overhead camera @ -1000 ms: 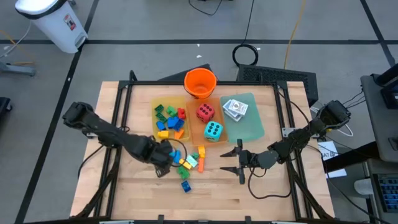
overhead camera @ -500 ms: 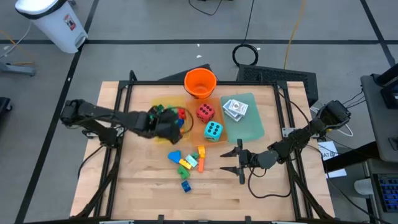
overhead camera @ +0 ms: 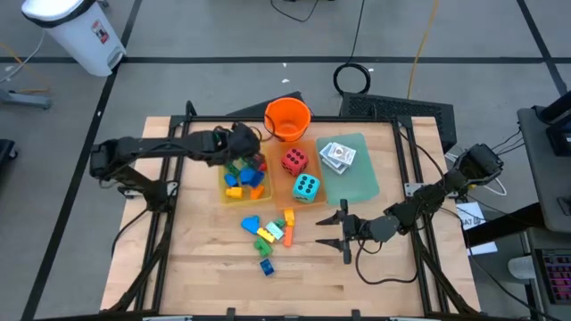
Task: Pick & Place Toys
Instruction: Put the left green game piece into the yellow bin, then put the blue game piece into the yellow bin
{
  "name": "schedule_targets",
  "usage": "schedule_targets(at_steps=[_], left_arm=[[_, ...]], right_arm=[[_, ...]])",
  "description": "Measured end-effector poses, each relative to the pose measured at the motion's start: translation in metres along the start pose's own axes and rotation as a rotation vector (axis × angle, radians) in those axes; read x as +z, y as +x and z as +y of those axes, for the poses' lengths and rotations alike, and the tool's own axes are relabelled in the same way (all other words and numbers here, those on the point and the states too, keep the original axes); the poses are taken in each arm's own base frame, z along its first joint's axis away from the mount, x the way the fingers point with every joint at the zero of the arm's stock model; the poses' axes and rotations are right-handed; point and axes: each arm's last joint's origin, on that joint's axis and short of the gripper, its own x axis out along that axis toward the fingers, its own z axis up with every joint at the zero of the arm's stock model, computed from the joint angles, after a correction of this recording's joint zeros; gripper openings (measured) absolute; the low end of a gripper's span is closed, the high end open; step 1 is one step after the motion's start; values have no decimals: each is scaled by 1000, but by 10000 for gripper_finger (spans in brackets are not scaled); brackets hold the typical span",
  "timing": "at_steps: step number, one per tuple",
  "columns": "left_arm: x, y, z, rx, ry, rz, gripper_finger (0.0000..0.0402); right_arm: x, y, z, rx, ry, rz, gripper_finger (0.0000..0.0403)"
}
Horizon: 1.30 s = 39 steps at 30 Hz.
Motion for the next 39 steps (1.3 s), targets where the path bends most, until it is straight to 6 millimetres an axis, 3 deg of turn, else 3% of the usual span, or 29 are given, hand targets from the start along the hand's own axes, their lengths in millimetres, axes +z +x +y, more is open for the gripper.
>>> schedule_targets(at_steps=[10,16,19,31,34,39], left_arm=[[-20,57,20,-102,-104,26,182],[-35,72,20,-155,-89,-30,177],[-37,73,18,-169,-76,-51,191],[-37,72,19,-174,49,-54,320],[-30,59,19,-281,18,-16,333],[-20,17,10,-540,28,-28,333]], right_arm=[[0,0,0,-2,-3,4,210],[0,1,-1,-7,-2,4,210],[0,1,-2,-9,-2,4,210],[-1,1,-2,-10,-6,11,210],[-1,1,-2,-10,-6,11,210],[-1,1,-2,-10,-7,12,210]])
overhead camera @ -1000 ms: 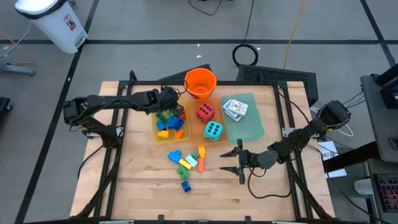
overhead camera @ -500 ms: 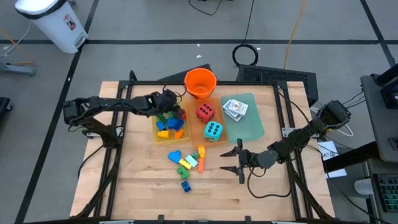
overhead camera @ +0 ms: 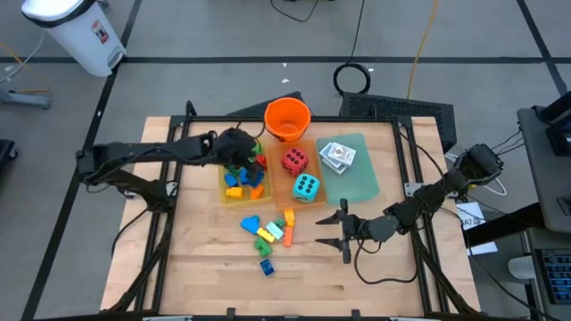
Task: Pick & Place Toys
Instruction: Put the blue game piece into the yellow bin
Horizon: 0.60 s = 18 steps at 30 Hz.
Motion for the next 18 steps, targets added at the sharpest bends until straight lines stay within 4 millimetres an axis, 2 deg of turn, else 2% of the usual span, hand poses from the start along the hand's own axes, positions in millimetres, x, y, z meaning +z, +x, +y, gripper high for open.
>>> schedule_targets(at_steps=[3,9,13,18], left_arm=[[-1,-22,-26,-105,85,-58,327],[-27,-54,-75,-297,244,-61,315],[-52,-62,-100,-379,365,19,313],[-85,-54,-125,-374,475,129,315]], right_arm=[[0,0,0,-1,-2,3,210],[-1,0,0,-3,-3,5,210],[0,0,-1,-4,-3,4,210],[0,0,-1,-4,0,4,210]])
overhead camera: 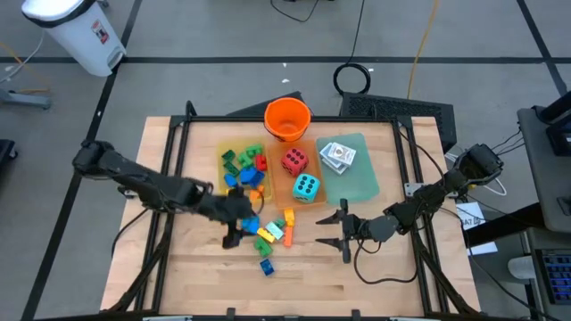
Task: Pick & Place Toys
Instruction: Put the blue game piece into the yellow bin
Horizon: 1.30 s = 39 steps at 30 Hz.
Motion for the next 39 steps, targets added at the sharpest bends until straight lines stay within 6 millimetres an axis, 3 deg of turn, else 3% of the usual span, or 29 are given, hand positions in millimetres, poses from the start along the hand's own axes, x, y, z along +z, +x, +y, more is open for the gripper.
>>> schedule_targets(at_steps=[8,18,27,39], left_arm=[[-27,48,-22,143,234,160,296],[-51,92,-17,253,211,308,260],[-57,103,-12,409,222,291,219],[-58,103,-14,373,262,311,155]], right_arm=[[0,0,0,0,4,0,210],[0,0,0,0,5,0,210],[0,0,0,1,5,-1,210],[0,0,0,0,4,0,210]])
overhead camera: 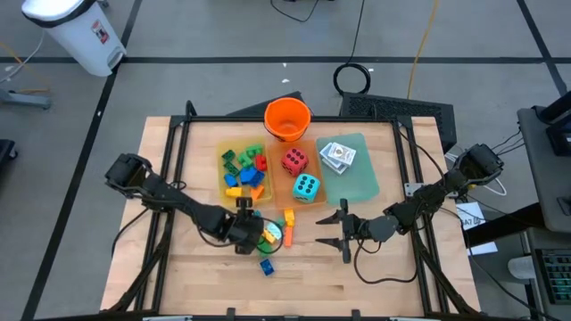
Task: Pick & Place Toys
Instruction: Put the blue game piece into the yellow bin
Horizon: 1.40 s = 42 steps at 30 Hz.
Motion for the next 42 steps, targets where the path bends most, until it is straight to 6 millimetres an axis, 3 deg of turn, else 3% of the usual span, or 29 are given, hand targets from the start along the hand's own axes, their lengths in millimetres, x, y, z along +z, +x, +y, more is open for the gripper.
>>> schedule_targets(at_steps=[9,17,24,30,36,42], left_arm=[[-2,1,1,62,15,-3,112],[-9,5,2,118,-125,-19,84],[-7,5,1,109,-235,-48,8],[-5,4,-1,62,-269,-58,3],[-4,2,-15,-165,-258,-21,3],[4,-10,-22,-149,-194,-76,3]], right_arm=[[0,0,0,0,0,0,210],[0,0,0,0,0,0,210],[0,0,0,0,0,0,210],[0,0,0,0,0,0,210],[0,0,0,1,0,0,210],[0,0,0,0,1,-1,210]])
